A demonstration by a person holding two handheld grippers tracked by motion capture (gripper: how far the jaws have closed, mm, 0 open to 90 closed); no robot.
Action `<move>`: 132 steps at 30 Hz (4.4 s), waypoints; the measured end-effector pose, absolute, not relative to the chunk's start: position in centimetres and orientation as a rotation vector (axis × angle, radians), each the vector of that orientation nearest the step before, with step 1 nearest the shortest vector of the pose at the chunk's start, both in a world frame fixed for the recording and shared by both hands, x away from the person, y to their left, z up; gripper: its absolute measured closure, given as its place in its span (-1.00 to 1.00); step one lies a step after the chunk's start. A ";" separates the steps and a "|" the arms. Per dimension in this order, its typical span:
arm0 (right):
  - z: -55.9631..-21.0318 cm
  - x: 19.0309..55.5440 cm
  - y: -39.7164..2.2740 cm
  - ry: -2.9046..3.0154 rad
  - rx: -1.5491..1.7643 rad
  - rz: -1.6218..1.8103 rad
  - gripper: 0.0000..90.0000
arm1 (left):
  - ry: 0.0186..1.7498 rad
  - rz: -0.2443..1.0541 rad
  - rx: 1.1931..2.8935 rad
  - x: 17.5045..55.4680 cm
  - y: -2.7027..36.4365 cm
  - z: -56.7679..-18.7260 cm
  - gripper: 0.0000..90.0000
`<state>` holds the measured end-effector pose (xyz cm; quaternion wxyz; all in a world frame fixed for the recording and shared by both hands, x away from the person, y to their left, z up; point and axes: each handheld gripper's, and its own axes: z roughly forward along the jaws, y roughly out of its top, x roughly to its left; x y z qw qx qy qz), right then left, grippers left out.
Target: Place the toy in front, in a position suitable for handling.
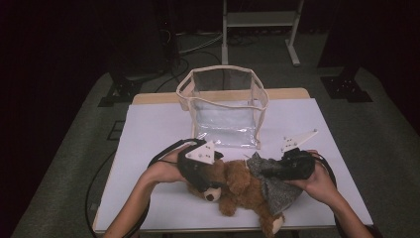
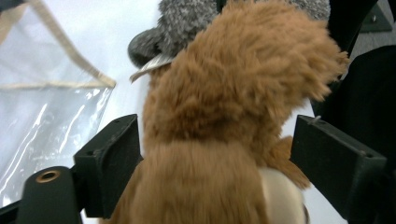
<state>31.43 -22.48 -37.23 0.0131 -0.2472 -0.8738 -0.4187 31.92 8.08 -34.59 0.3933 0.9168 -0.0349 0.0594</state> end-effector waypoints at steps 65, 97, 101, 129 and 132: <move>-35.0 35.2 -21.9 -2.759 -0.758 -1.298 0.71 | 0.195 0.145 2.309 36.0 12.4 -37.2 -0.17; -34.0 36.2 -19.1 -2.789 -0.667 -1.283 0.71 | 0.179 0.124 2.281 34.4 13.3 -37.8 -0.29; -36.4 35.7 -18.8 -2.747 -0.673 -1.275 0.72 | 0.203 0.104 2.247 34.8 13.9 -37.6 -0.57; -35.9 34.2 -21.7 -2.711 -0.705 -1.381 0.71 | 0.170 0.197 2.268 34.5 11.7 -38.0 -0.25; -34.7 34.0 -21.5 -2.766 -0.710 -1.353 0.71 | 0.170 0.197 2.265 34.5 11.5 -38.2 -0.25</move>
